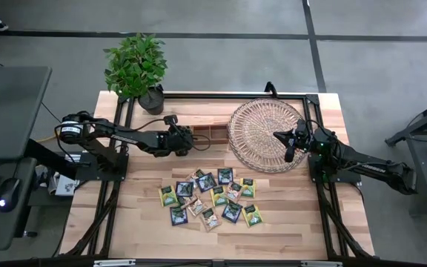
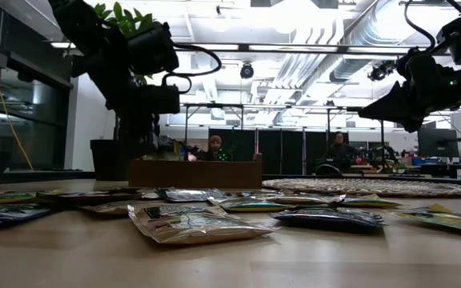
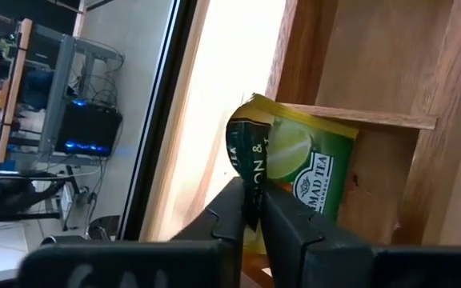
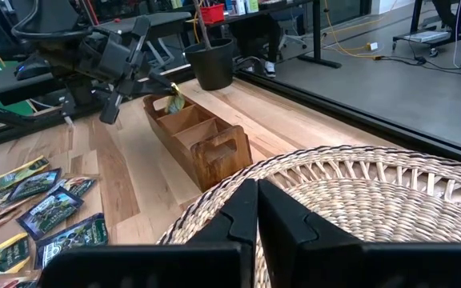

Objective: Pick & Place Tea
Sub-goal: Put the yellow tea bag into the left section of the wooden organizer

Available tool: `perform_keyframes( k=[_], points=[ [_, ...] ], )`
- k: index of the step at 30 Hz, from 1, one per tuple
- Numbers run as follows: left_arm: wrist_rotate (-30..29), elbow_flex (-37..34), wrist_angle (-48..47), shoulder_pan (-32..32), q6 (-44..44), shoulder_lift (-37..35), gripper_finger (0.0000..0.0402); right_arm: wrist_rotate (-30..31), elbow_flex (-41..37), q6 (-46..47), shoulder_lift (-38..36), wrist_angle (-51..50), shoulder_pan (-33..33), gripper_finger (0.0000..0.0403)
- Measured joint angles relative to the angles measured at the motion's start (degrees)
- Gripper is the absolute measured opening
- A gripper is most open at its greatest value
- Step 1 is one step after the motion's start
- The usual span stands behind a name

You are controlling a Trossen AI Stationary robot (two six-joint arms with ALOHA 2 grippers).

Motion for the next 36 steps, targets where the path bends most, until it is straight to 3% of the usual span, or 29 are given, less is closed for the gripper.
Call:
perform_keyframes(
  k=[9,18,29,36],
  points=[
    [-0.3,0.0,0.0,0.0,-0.1,0.0,0.0106,0.0,0.0,0.0,0.0,0.0,0.0,0.0005],
    [-6.5,0.0,1.1,0.0,1.9,-0.6,0.0144,0.0,0.0,0.0,0.0,0.0,0.0,0.0005],
    [-6.0,0.1,-0.2,-0.2,4.0,-6.5,0.0164,0.0,0.0,0.0,0.0,0.0,0.0,0.0009],
    [-2.6,1.3,-9.6,-0.1,3.2,-12.8,0.0164,0.0,0.0,0.0,0.0,0.0,0.0,0.0003]
  ],
)
